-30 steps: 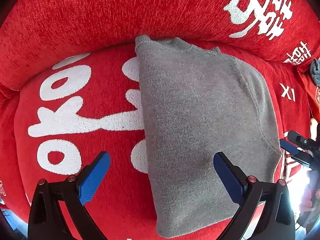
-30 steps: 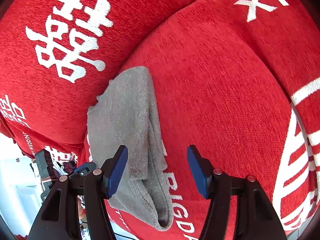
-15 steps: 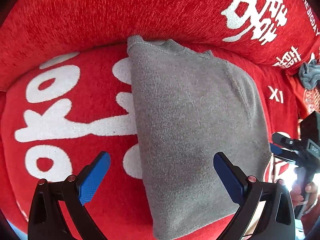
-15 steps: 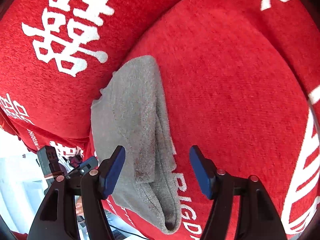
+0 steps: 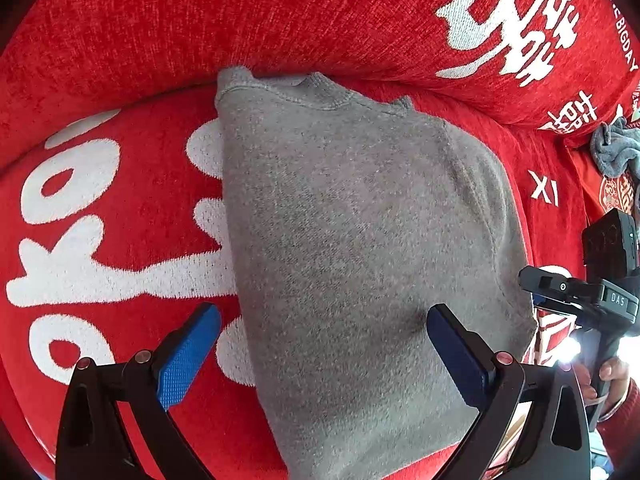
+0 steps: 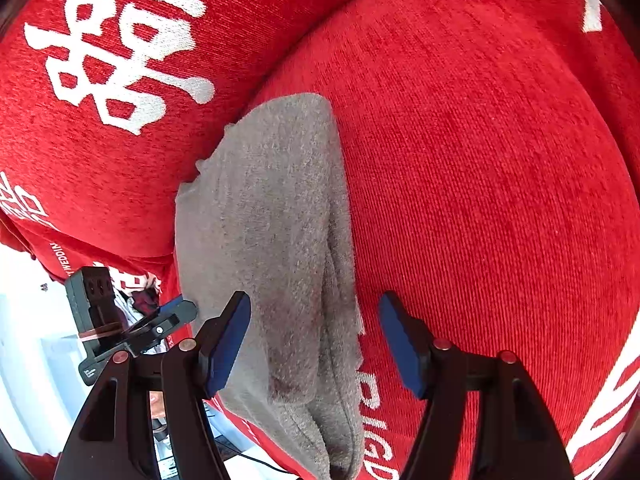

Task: Fold small clothes

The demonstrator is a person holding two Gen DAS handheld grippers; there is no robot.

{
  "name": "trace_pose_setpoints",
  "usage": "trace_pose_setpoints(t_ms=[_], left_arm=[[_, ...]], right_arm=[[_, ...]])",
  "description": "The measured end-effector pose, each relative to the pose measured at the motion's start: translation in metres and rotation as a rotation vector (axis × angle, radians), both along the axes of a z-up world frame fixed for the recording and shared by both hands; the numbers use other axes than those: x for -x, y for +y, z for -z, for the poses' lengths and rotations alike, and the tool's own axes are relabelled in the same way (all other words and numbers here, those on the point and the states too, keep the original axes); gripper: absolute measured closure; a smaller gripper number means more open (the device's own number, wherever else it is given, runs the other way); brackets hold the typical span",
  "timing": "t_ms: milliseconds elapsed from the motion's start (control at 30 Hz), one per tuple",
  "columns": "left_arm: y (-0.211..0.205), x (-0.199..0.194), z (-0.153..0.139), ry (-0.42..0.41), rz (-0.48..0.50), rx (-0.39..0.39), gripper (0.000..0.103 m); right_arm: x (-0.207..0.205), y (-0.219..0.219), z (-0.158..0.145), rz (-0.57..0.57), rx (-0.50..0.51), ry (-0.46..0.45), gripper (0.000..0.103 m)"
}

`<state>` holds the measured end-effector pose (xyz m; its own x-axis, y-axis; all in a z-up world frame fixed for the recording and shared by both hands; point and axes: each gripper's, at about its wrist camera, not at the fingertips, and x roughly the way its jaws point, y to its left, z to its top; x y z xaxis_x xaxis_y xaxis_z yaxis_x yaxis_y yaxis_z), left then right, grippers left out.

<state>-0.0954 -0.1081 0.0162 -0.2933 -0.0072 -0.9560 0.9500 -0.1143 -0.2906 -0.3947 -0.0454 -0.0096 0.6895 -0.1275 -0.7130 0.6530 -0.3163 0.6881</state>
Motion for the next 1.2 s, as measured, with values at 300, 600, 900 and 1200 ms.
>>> trace_pose_setpoints(t_ms=[300, 600, 900, 1200], left_arm=[[-0.003, 0.005, 0.007, 0.009, 0.012, -0.015, 0.000], [-0.010, 0.008, 0.020, 0.077, 0.053, -0.037, 0.000], [-0.012, 0.008, 0.025, 0.126, 0.031, -0.042, 0.000], [-0.006, 0.001, 0.009, 0.148, 0.043, 0.033, 0.046]], right_arm=[[0.000, -0.003, 0.003, -0.033, 0.006, -0.044, 0.033], [-0.009, -0.014, 0.012, -0.139, 0.027, -0.133, 0.033], [-0.024, -0.027, 0.023, -0.159, 0.063, -0.263, 0.031], [-0.046, -0.020, 0.016, -0.087, 0.015, -0.267, 0.067]])
